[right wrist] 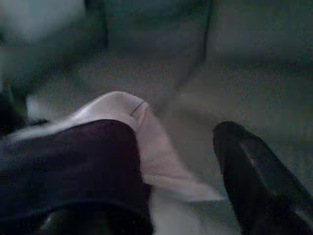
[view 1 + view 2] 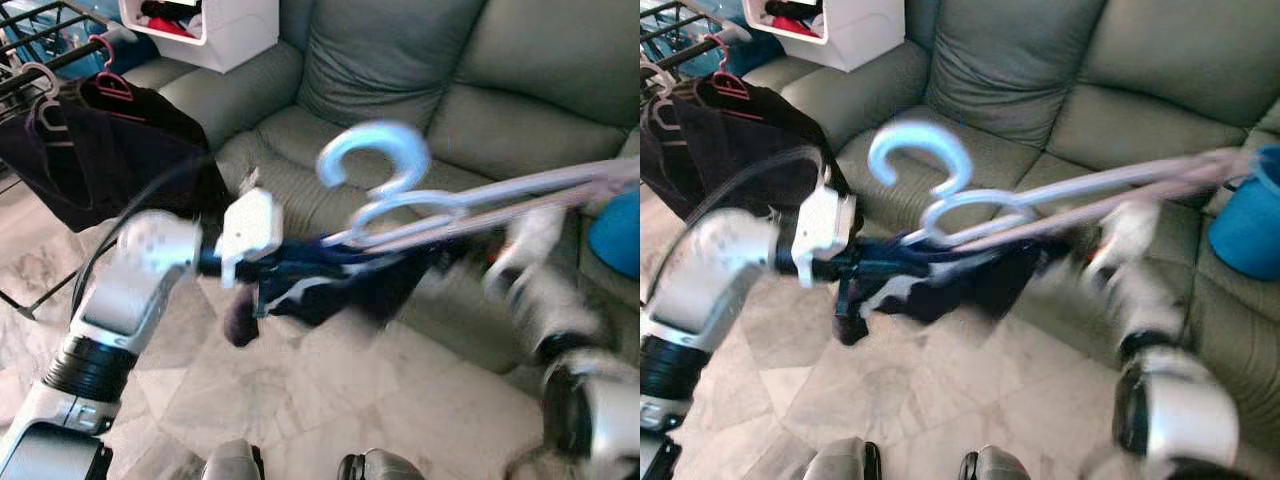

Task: Hang hanger

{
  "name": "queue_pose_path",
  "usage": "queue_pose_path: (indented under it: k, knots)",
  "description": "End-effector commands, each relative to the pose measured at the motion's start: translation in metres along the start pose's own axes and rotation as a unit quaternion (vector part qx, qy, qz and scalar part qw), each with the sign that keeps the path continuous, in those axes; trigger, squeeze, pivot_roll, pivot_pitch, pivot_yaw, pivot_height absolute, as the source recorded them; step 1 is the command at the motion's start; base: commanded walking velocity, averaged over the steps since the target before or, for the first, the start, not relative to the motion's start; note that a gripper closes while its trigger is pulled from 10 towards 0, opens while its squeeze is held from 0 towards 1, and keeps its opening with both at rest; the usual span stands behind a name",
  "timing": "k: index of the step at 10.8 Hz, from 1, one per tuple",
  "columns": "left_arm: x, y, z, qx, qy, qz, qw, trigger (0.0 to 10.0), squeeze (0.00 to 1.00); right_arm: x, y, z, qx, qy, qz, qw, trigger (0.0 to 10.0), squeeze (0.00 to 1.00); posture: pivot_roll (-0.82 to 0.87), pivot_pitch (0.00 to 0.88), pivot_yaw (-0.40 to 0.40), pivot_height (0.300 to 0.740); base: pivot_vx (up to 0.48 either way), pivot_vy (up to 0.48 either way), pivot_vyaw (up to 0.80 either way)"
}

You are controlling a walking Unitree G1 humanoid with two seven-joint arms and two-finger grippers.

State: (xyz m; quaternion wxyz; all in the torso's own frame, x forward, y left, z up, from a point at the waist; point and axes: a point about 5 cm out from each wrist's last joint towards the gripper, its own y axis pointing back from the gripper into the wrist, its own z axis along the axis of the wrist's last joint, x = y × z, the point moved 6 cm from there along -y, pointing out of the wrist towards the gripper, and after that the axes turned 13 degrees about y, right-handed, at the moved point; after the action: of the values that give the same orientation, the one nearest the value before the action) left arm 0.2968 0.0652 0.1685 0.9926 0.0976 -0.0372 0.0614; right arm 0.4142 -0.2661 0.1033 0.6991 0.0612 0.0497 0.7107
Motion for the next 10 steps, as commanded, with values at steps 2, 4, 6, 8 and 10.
queue_pose_path:
  k: [2,4,6,8,10]
  knots:
    - [0.017,0.023,-0.051,0.057,0.024,0.069,0.996,0.0,0.00,-0.020,-0.003,0.079,-0.130,0.002,-0.046,0.991,0.0,0.00,-0.04,0.043,-0.051,0.740,0.000,0.000,0.00]
    - [0.032,0.031,-0.077,0.071,0.049,0.129,0.988,0.0,0.00,-0.010,-0.002,0.120,-0.199,0.039,-0.026,0.979,0.0,0.00,-0.06,0.019,-0.060,0.740,0.000,0.000,0.00]
    - [0.042,0.037,-0.083,0.046,0.076,0.174,0.981,0.0,0.00,-0.007,0.000,0.134,-0.218,0.058,-0.019,0.974,0.0,0.00,-0.07,0.010,-0.061,0.740,0.000,0.000,0.00]
    - [0.029,0.036,-0.107,0.086,0.087,0.154,0.980,0.0,0.00,-0.007,0.003,0.148,-0.239,0.081,-0.021,0.968,0.0,0.00,-0.07,0.010,-0.057,0.740,0.000,0.000,0.00]
    - [0.010,0.027,-0.118,0.102,0.097,0.106,0.984,0.0,0.00,-0.006,0.004,0.158,-0.252,0.092,-0.022,0.963,0.0,0.00,-0.07,0.008,-0.054,0.740,0.000,0.000,0.00]
